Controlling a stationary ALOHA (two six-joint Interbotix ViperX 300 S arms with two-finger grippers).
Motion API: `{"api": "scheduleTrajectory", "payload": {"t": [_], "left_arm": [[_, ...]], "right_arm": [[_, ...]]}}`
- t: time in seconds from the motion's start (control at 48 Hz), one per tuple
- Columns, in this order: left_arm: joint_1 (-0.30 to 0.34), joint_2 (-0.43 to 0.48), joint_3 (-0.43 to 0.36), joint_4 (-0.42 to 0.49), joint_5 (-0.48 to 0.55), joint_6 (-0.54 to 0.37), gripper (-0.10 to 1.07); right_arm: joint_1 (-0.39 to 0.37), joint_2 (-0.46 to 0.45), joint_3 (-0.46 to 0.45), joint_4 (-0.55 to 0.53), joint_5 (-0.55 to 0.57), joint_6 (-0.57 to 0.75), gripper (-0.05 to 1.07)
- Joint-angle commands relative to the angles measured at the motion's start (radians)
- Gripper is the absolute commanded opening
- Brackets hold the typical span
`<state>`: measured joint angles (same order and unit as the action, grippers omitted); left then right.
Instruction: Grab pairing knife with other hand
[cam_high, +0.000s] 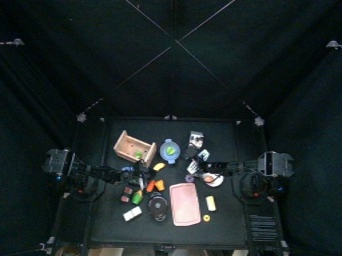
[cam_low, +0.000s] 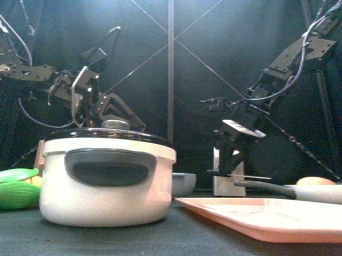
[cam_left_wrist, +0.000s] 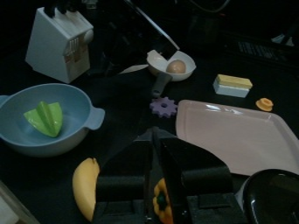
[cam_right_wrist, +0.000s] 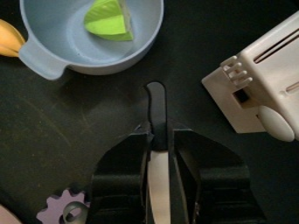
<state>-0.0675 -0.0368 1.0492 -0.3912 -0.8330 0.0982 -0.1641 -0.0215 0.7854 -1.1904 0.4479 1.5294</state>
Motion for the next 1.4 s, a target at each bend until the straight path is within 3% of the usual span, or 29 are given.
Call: {"api": "scheduleTrajectory", "payload": {"t": [0.0, 0.271, 0.458, 0.812, 0.958, 1.167, 1.375], "left_arm": [[-0.006, -0.011, -0.021, 0.002, -0.008, 0.0, 0.53], [-0.005, -0.008, -0.087, 0.0, -0.011, 0.0, 0.54], [-0.003, 0.046, -0.126, 0.014, -0.012, 0.005, 0.55], [0.0, 0.087, -0.156, 0.008, -0.123, 0.008, 0.83], [0.003, 0.087, -0.153, 0.002, -0.179, -0.003, 0.86], [-0.006, 0.074, -0.179, -0.133, -0.212, -0.083, 0.85], [-0.023, 0.074, -0.212, -0.175, -0.21, -0.25, 0.85]], "right_arm": [[0.012, -0.035, -0.021, -0.012, 0.002, -0.002, 0.55], [0.086, -0.087, -0.054, -0.074, 0.002, -0.002, 0.55], [0.117, -0.141, -0.075, -0.118, 0.002, 0.0, 0.55], [0.156, -0.253, -0.067, -0.193, -0.041, 0.005, 0.55], [0.173, -0.268, -0.055, -0.212, -0.054, 0.0, 0.55], [0.199, -0.268, -0.032, -0.268, -0.052, 0.0, 0.55], [0.199, -0.264, -0.029, -0.288, -0.041, -0.003, 0.55]]}}
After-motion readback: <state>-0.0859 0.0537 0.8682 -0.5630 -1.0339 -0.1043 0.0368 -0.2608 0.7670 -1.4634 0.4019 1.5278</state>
